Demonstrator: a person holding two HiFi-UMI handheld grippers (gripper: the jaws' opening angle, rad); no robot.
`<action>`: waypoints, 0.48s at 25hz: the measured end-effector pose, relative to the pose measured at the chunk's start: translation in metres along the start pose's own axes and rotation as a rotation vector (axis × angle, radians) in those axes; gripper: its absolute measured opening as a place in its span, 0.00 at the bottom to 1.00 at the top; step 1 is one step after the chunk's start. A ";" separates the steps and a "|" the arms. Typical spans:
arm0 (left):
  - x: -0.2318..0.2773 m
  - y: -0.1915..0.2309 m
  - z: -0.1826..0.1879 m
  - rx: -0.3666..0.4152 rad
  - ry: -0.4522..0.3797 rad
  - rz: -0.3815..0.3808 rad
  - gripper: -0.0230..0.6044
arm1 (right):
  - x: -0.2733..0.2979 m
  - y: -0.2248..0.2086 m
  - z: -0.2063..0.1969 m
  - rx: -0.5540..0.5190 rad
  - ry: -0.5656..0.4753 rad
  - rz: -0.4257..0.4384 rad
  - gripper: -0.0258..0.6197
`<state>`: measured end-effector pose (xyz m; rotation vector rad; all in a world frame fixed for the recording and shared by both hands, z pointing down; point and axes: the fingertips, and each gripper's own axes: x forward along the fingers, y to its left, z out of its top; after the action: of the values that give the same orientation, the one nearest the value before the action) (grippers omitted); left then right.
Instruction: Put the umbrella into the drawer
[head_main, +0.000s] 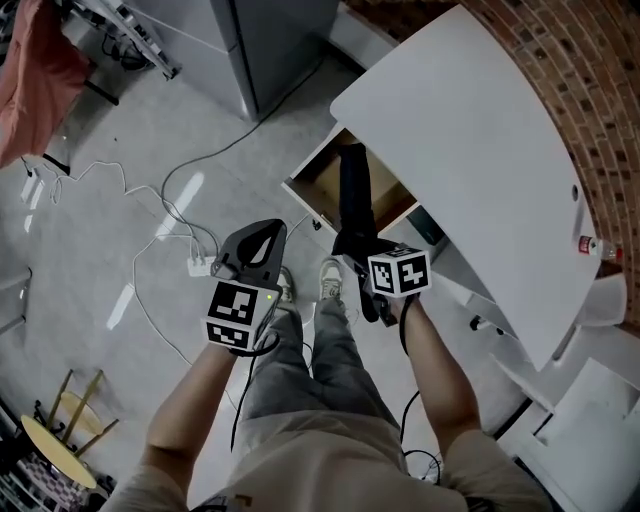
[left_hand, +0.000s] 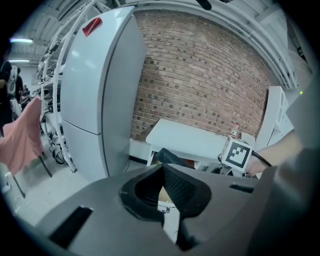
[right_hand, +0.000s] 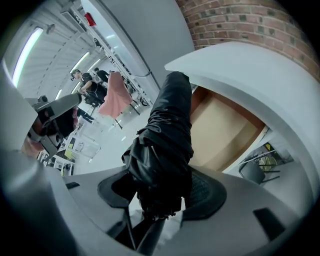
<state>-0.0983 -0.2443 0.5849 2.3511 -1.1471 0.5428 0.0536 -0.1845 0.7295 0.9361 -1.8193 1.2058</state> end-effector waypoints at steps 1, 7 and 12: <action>0.006 0.001 -0.005 0.000 0.007 0.002 0.05 | 0.006 -0.007 0.001 0.009 0.005 -0.004 0.43; 0.039 0.008 -0.027 0.002 0.041 0.008 0.05 | 0.039 -0.050 0.018 0.052 0.002 -0.072 0.43; 0.063 0.016 -0.036 -0.010 0.048 0.013 0.05 | 0.065 -0.079 0.039 0.052 -0.019 -0.151 0.43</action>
<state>-0.0805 -0.2724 0.6513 2.3109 -1.1419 0.5944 0.0859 -0.2552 0.8067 1.0970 -1.7059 1.1591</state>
